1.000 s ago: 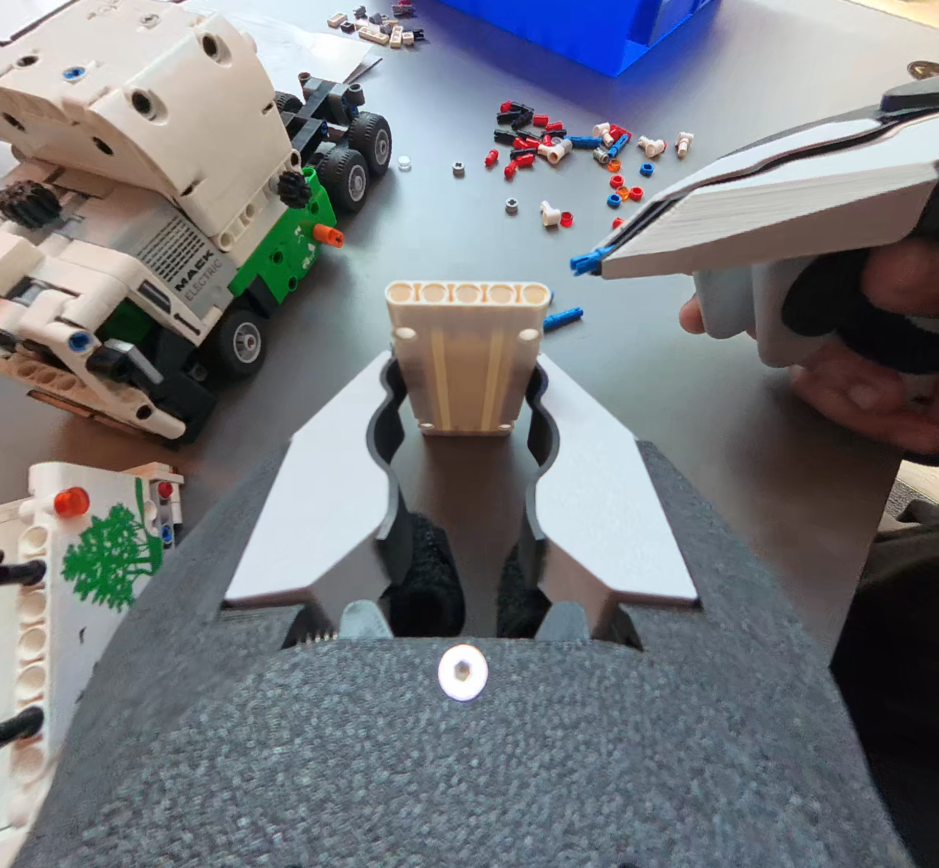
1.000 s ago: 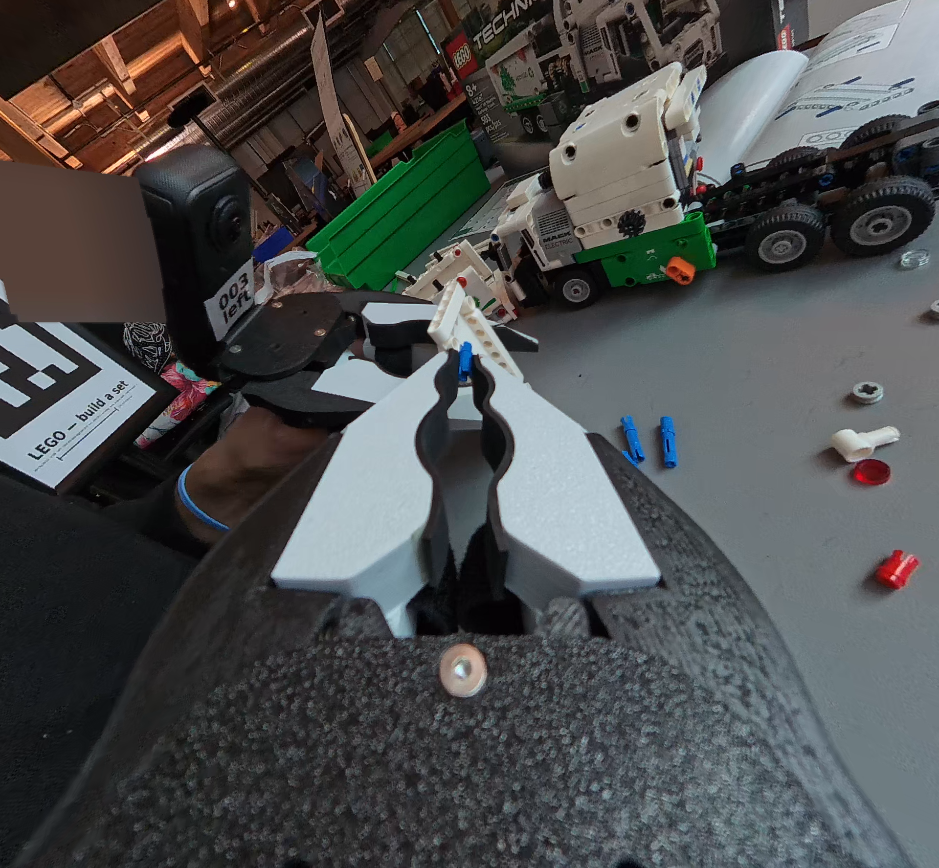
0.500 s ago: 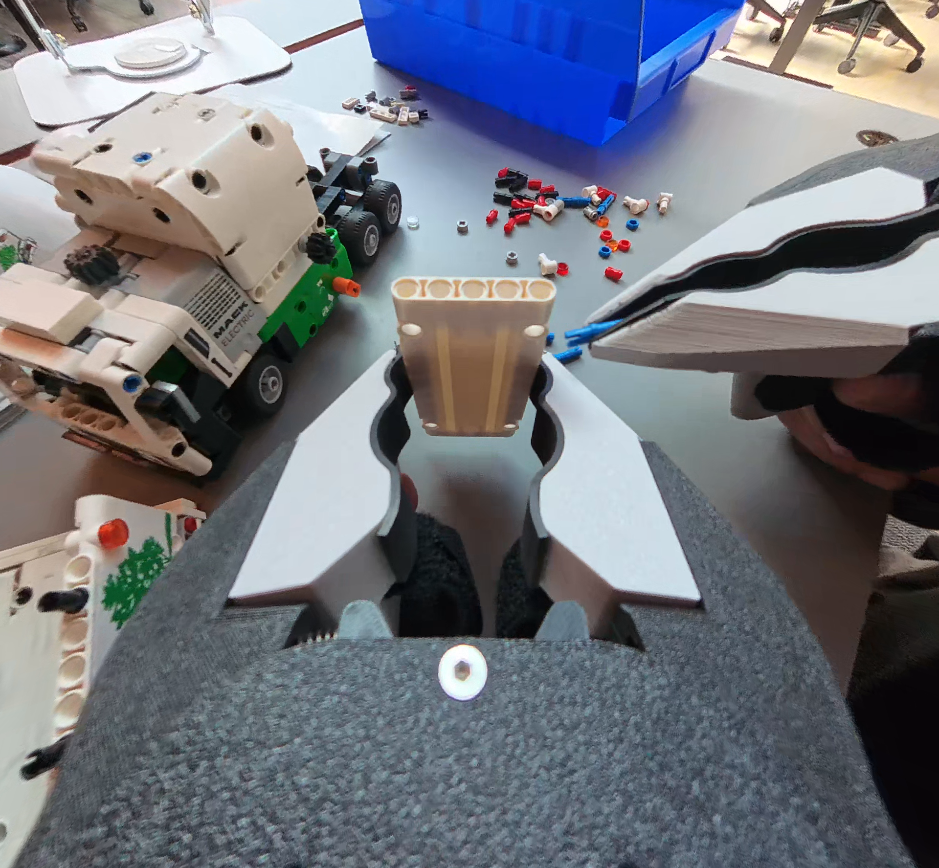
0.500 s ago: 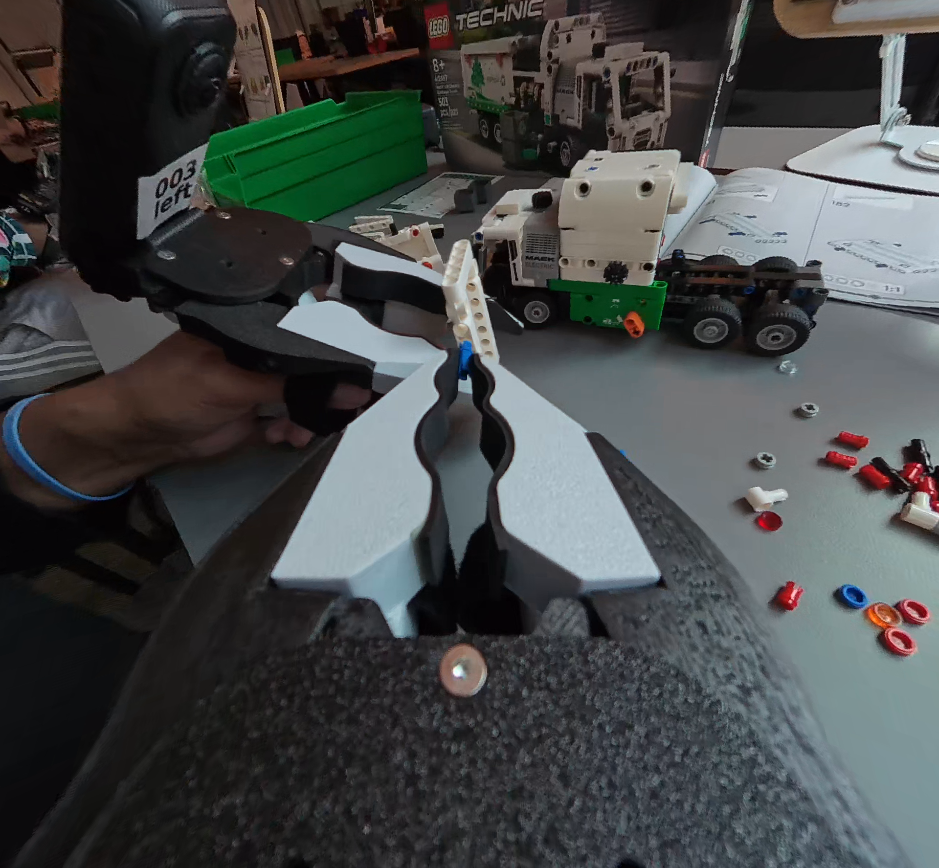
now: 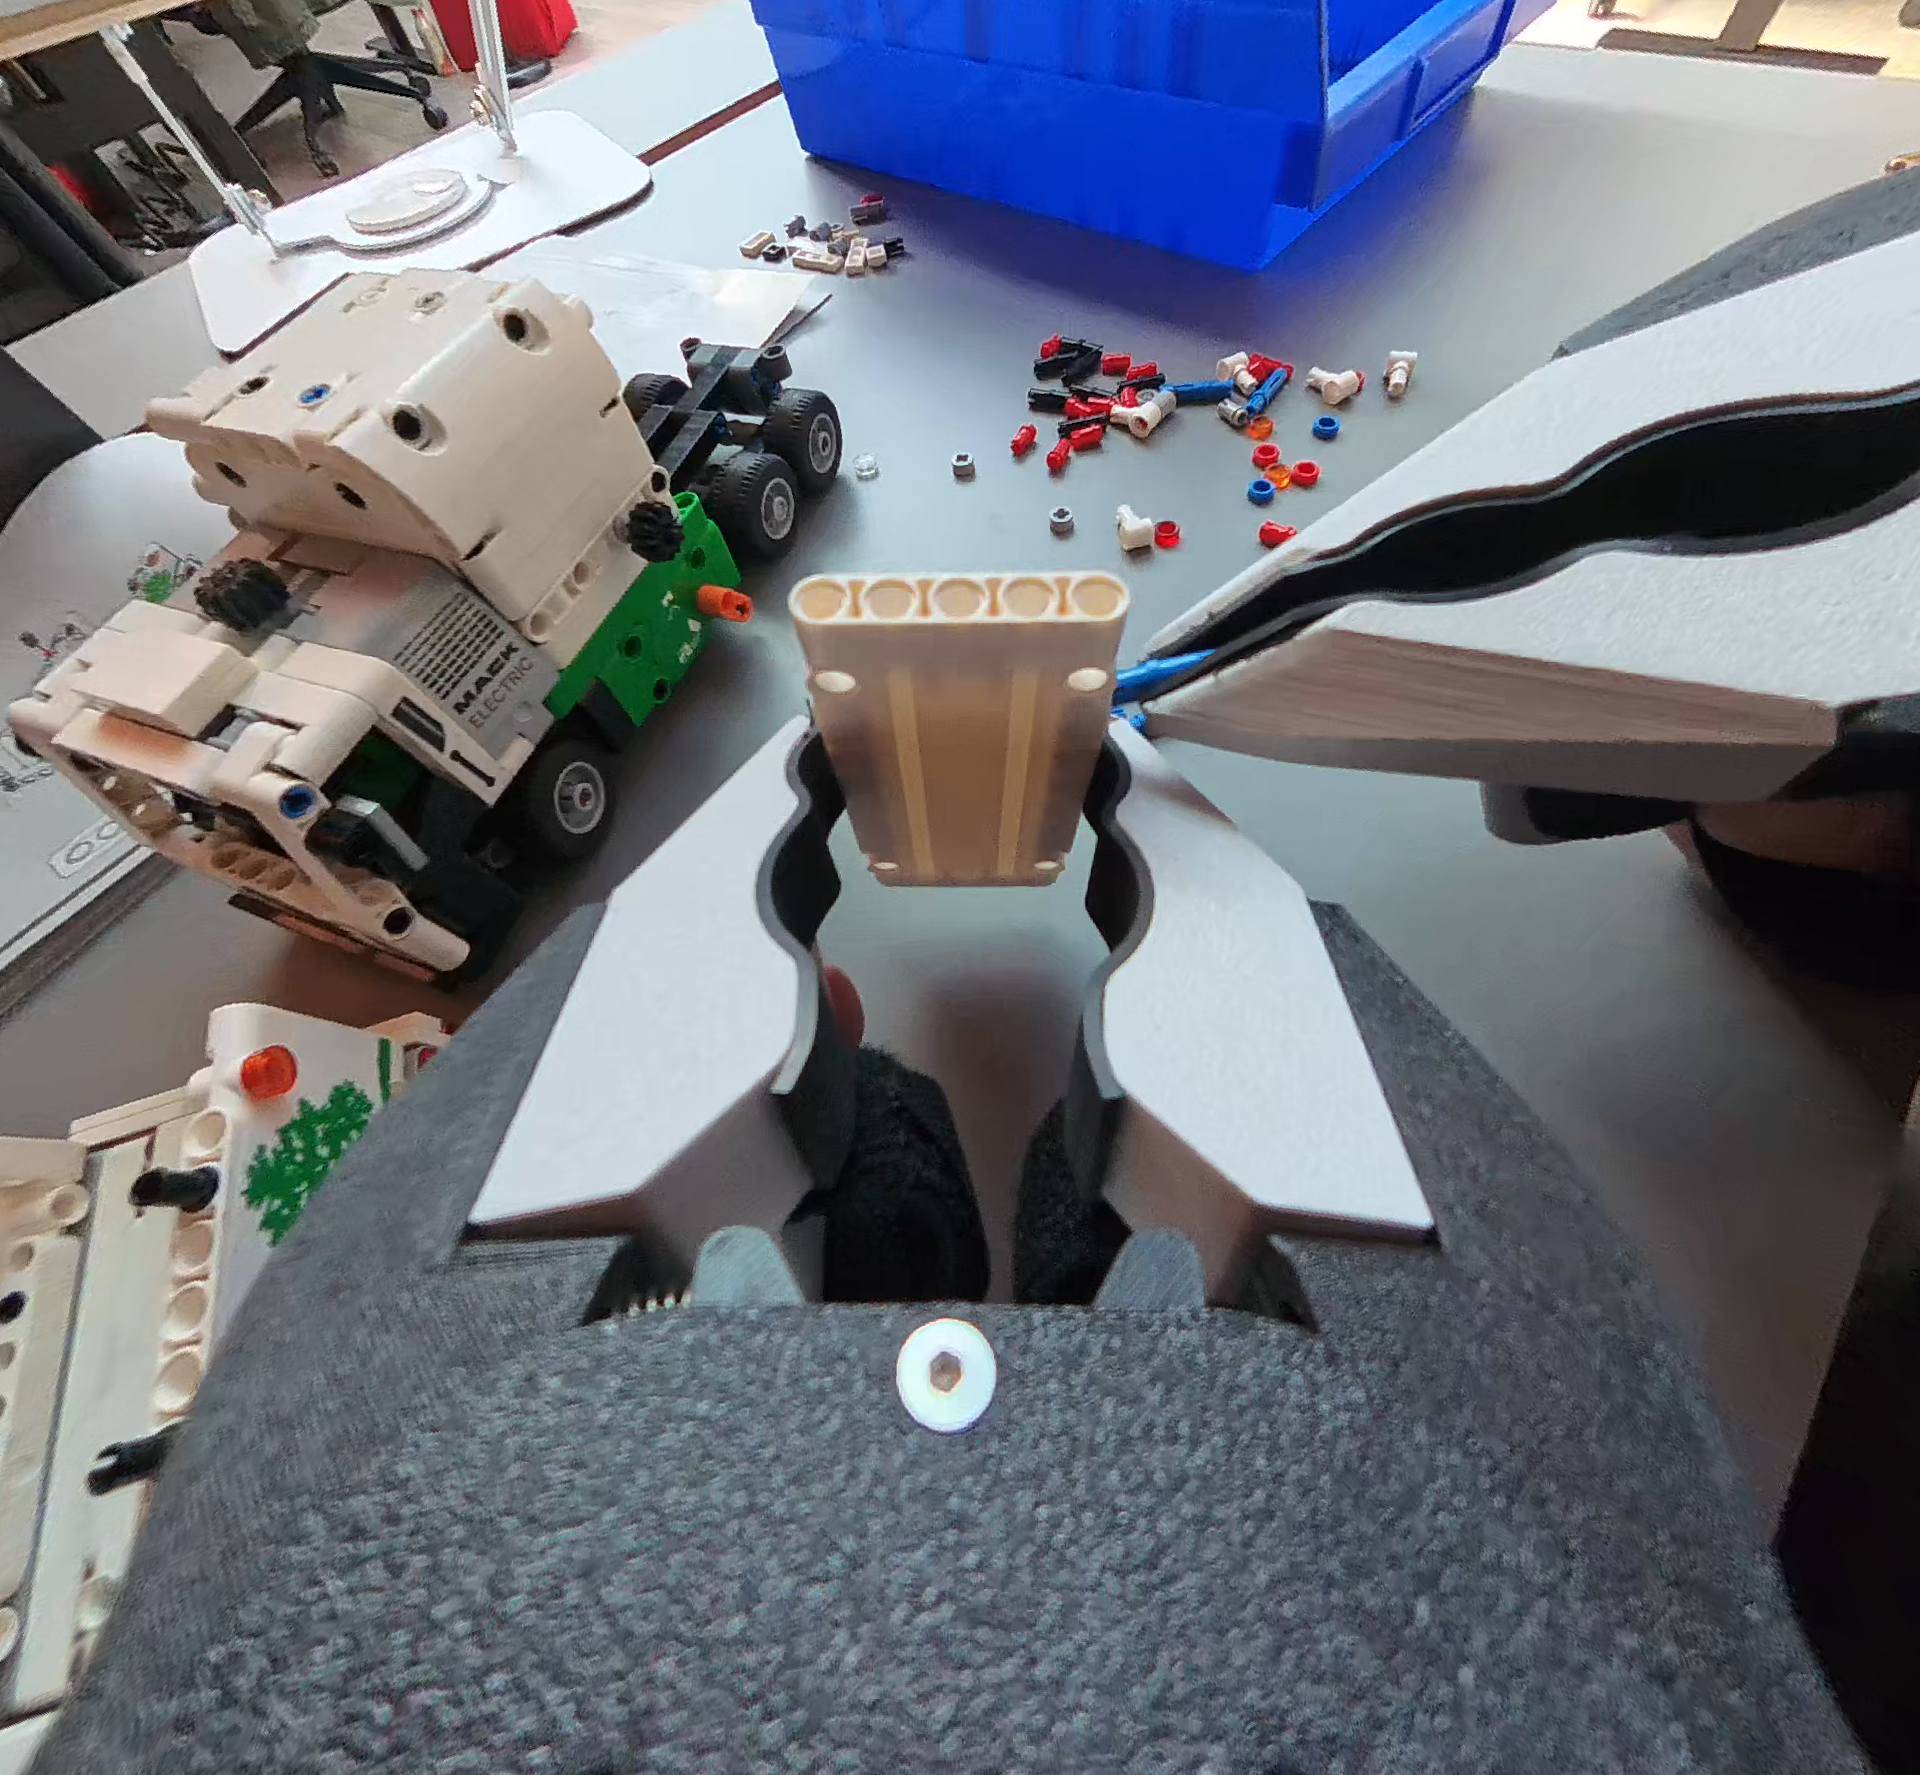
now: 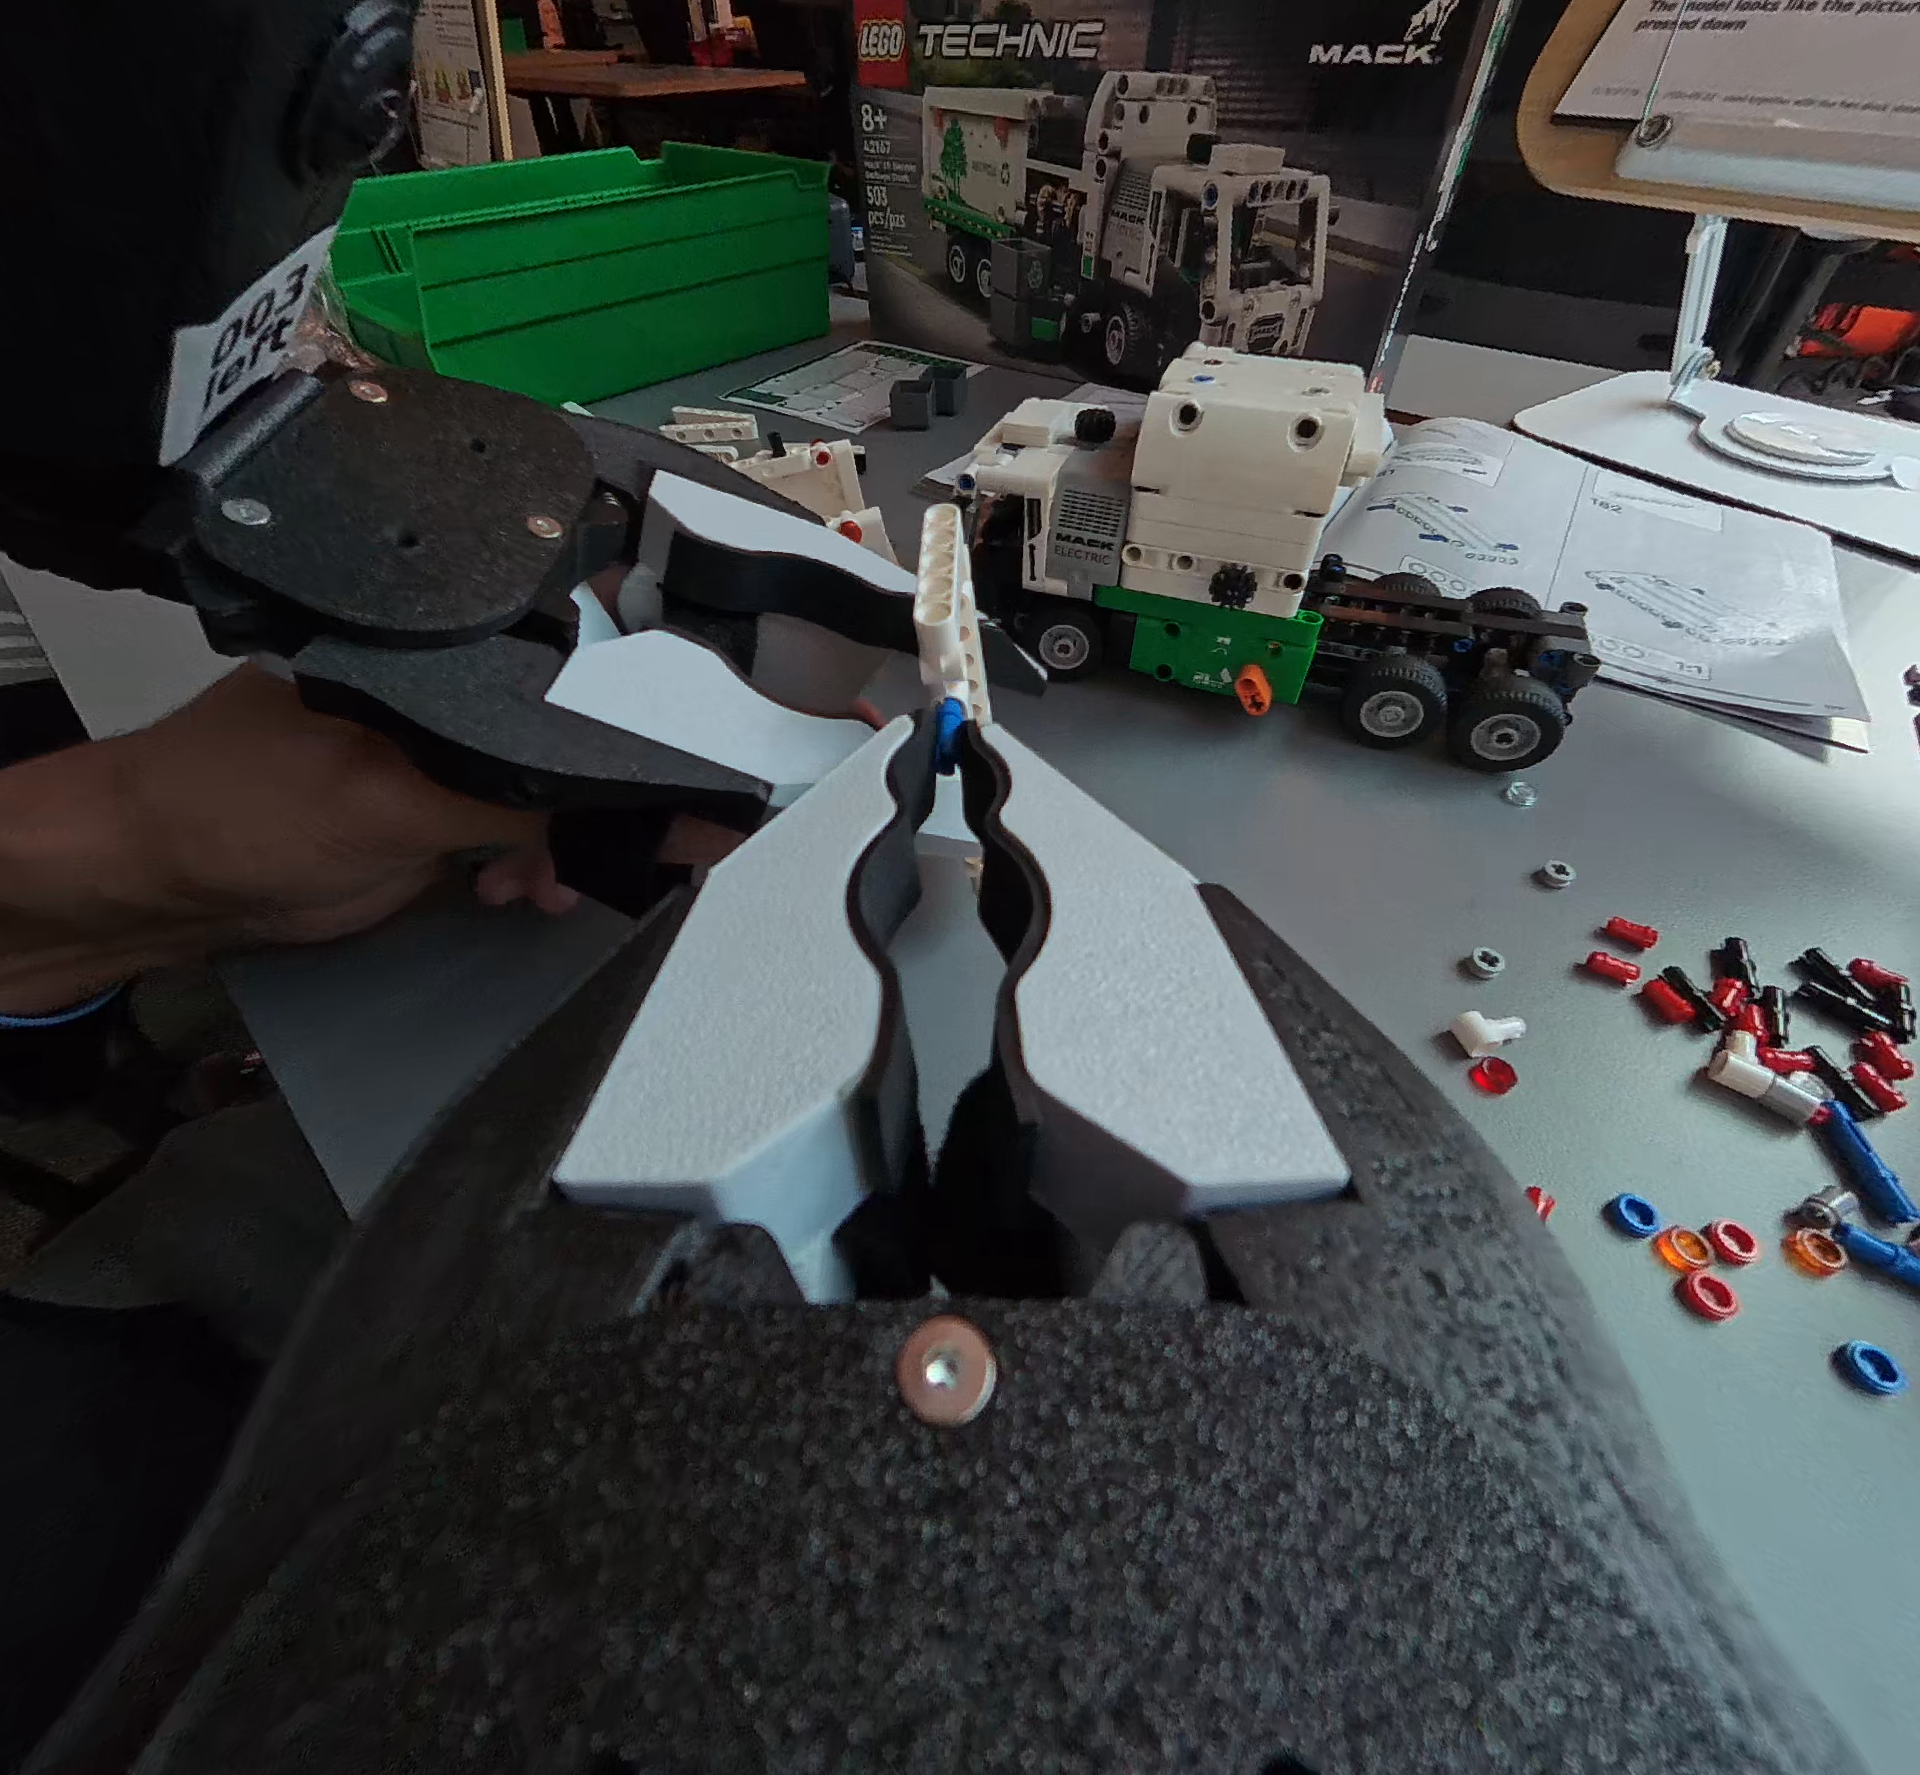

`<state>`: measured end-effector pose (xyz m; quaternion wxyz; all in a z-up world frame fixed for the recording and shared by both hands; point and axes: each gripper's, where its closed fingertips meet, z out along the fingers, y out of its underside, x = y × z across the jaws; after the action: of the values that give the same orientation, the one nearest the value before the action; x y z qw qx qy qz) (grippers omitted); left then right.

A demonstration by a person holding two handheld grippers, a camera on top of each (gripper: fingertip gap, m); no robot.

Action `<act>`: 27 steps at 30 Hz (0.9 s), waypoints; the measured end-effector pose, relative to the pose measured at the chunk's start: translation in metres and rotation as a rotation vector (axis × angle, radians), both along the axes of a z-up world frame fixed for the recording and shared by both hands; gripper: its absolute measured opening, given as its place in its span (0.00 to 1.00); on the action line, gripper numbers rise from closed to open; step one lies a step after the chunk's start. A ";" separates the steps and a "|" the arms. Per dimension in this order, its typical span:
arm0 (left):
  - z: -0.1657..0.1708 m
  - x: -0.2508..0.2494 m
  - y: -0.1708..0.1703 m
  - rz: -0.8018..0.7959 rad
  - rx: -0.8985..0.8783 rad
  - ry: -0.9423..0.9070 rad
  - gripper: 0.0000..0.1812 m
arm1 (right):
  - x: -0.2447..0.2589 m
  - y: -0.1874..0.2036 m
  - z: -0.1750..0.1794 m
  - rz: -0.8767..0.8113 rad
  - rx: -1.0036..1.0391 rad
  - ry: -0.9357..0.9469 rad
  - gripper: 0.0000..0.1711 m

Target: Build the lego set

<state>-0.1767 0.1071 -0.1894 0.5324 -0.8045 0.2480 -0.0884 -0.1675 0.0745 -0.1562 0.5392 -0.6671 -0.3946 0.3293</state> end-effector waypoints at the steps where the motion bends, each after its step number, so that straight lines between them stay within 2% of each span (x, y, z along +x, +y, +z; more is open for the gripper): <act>1: 0.000 0.001 0.000 0.000 -0.001 -0.005 0.25 | 0.000 0.000 0.000 -0.001 0.005 -0.001 0.02; 8: -0.001 0.006 -0.003 -0.018 -0.096 -0.137 0.25 | 0.000 0.000 0.001 0.016 -0.040 0.034 0.02; 16: -0.001 0.008 -0.003 0.010 -0.056 -0.085 0.25 | 0.000 0.000 -0.001 0.015 -0.055 0.026 0.02; 21: 0.001 0.006 -0.002 0.014 -0.058 -0.113 0.25 | -0.001 0.000 0.001 0.018 -0.054 0.037 0.02; 23: 0.003 0.003 0.000 0.033 -0.050 -0.130 0.25 | -0.001 -0.003 0.003 0.042 -0.055 0.049 0.05; 27: 0.002 0.003 0.000 0.035 -0.058 -0.129 0.25 | 0.003 -0.001 0.007 0.027 -0.044 0.078 0.02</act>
<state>-0.1741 0.1074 -0.1874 0.5252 -0.8164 0.1964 -0.1380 -0.1648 0.0735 -0.1495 0.5348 -0.6601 -0.3749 0.3710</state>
